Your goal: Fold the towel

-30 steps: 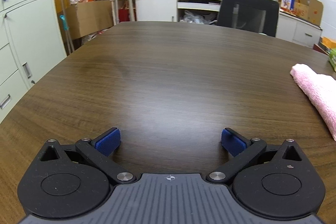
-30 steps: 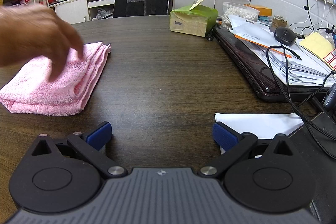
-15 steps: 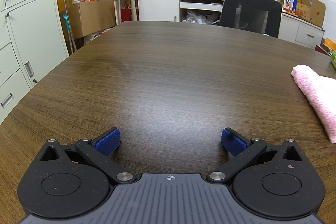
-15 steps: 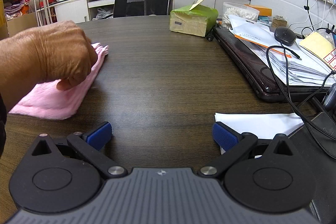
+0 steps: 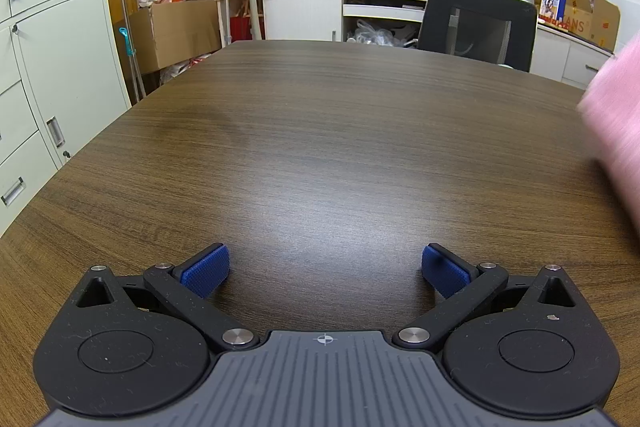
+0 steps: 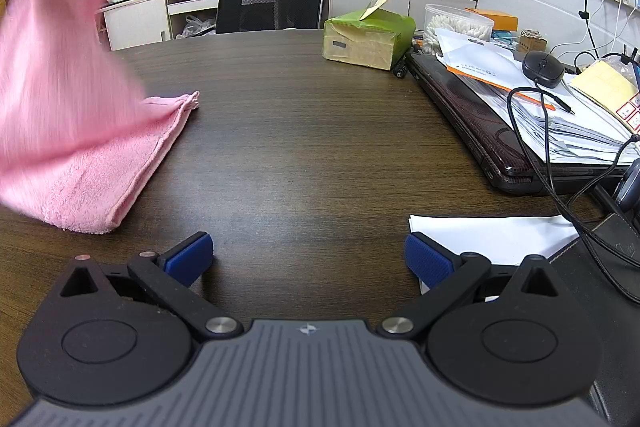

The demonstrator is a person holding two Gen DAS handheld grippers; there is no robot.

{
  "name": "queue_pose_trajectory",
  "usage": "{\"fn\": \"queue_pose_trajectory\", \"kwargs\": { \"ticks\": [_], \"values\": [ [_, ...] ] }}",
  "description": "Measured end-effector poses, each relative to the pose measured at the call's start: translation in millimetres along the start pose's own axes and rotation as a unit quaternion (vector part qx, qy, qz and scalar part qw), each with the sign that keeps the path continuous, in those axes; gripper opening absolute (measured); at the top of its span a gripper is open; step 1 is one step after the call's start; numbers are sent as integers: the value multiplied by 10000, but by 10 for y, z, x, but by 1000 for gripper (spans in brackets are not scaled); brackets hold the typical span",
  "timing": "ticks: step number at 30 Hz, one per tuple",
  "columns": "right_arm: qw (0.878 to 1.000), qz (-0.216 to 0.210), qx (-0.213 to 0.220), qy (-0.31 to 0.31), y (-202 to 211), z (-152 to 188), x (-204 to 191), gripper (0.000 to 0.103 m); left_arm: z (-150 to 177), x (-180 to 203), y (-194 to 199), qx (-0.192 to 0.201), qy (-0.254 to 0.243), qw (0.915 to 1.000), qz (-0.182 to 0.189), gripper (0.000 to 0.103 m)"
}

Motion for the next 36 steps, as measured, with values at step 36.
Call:
{"fn": "queue_pose_trajectory", "kwargs": {
  "ticks": [36],
  "values": [
    [10000, -1, -1, -1, 1, -1, 4, 103, 15, -24, 4, -6, -13, 10000, 36, 103]
  ]
}}
Point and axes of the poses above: each gripper's, at about its wrist camera, not at the fingertips, and y roughly against the way its jaws point, x to its right, z to its underside, the point moved 5 cm from there along -y, roughly the way its jaws point, and after that the axes turned 4 degrees about x, right-handed, at the moved point
